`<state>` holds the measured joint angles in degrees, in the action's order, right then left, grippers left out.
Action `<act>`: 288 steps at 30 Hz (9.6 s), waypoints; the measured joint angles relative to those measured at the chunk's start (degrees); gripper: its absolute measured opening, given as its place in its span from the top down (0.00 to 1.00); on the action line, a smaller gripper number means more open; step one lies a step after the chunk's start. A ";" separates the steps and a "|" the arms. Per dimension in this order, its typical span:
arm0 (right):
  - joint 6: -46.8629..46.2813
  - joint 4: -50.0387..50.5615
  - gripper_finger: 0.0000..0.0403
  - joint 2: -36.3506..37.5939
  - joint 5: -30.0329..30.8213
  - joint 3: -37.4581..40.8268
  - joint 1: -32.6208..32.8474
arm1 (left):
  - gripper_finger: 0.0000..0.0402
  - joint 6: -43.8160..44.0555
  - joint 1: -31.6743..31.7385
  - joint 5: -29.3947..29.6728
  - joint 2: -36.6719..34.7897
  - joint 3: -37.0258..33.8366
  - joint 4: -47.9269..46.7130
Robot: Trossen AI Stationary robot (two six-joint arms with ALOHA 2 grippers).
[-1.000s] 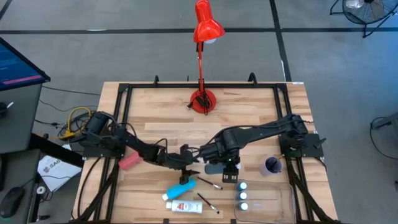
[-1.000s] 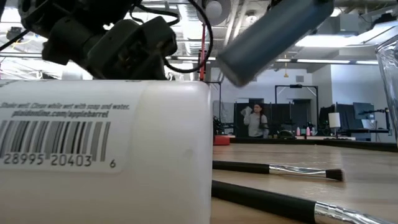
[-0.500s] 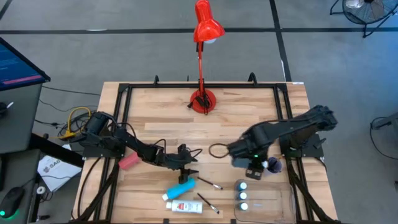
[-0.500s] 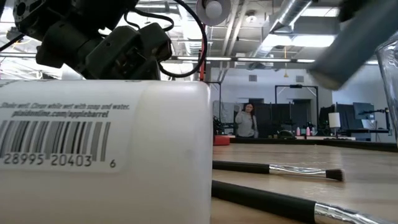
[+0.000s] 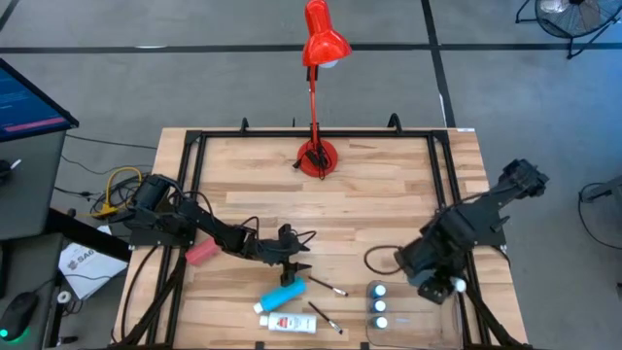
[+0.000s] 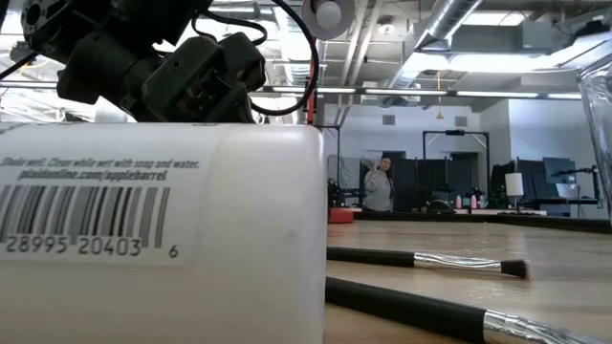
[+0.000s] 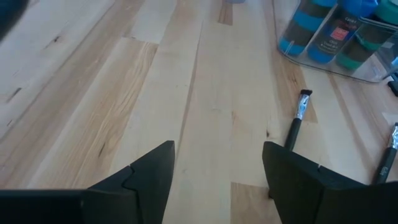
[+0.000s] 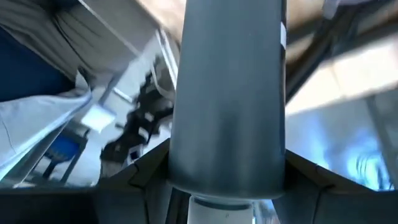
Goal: Pick & Place Paint Supplies
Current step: Put the black paint bottle into the transparent bin, then adjust the black paint bottle in the transparent bin
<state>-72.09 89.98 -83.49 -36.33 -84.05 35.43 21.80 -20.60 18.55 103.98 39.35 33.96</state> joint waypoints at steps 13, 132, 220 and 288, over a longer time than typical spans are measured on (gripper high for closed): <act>-10.38 -1.70 0.49 -3.85 -12.56 -0.07 2.87 | 0.46 -0.07 -0.97 -0.07 0.00 0.00 0.02; 28.50 0.10 0.16 -27.42 -13.31 10.67 4.21 | 0.48 -0.40 -3.54 0.74 0.04 -0.02 0.61; 24.44 -35.67 0.15 -9.35 105.93 5.59 24.44 | 0.48 0.76 -5.07 1.02 0.04 -0.02 15.36; 44.20 -46.79 0.22 -9.30 72.14 -7.50 17.09 | 0.48 -22.90 -17.16 -9.77 -5.51 20.68 27.63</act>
<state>-27.89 43.19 -92.79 35.81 -91.55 52.51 -1.09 -37.76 8.77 98.47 60.03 61.59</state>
